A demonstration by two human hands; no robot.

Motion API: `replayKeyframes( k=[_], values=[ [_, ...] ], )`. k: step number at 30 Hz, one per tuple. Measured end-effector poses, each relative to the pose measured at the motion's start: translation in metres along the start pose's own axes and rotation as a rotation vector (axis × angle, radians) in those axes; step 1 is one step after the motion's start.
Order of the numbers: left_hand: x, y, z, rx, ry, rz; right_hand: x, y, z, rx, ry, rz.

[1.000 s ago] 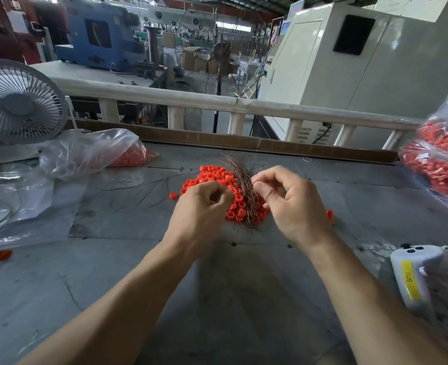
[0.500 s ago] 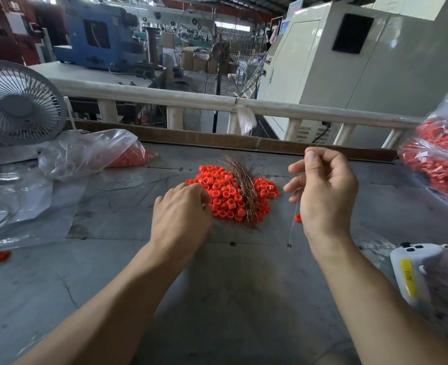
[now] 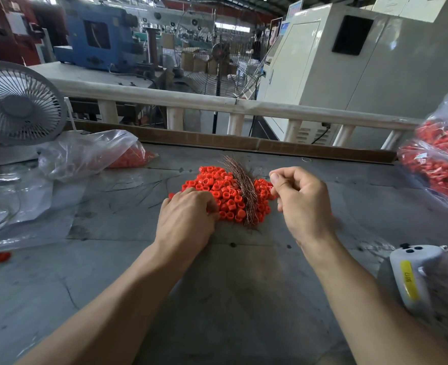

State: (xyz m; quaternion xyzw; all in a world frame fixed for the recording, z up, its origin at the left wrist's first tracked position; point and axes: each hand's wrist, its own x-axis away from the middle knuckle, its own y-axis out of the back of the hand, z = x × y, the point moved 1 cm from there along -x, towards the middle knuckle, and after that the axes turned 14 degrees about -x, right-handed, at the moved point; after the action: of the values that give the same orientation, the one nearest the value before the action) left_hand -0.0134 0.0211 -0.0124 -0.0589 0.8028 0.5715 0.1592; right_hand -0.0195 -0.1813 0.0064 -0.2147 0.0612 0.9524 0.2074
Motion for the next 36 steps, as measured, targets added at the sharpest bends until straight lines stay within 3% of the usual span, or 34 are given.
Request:
replayKeyframes(
  k=[8, 10, 15, 19, 26, 36],
  values=[
    [0.003, 0.003, -0.002, 0.091, 0.013, -0.059, 0.001, -0.002, 0.001, 0.022, -0.058, 0.08],
    [0.002, 0.006, -0.005, 0.273, 0.053, -0.063, 0.004, -0.003, 0.004, -0.001, -0.044, 0.116],
    [0.001, 0.015, -0.017, 1.036, 0.183, 0.013, 0.011, -0.009, 0.013, -0.034, 0.045, 0.202],
    [0.0, 0.015, -0.021, 1.337, 0.214, 0.132, 0.016, -0.013, 0.019, -0.067, 0.117, 0.267],
    [-0.001, 0.014, -0.02, 1.541, 0.21, 0.223, 0.02, -0.015, 0.023, -0.049, 0.149, 0.295],
    [0.0, 0.012, -0.02, 1.477, 0.162, 0.192, 0.023, -0.016, 0.028, -0.025, 0.16, 0.304]
  ],
)
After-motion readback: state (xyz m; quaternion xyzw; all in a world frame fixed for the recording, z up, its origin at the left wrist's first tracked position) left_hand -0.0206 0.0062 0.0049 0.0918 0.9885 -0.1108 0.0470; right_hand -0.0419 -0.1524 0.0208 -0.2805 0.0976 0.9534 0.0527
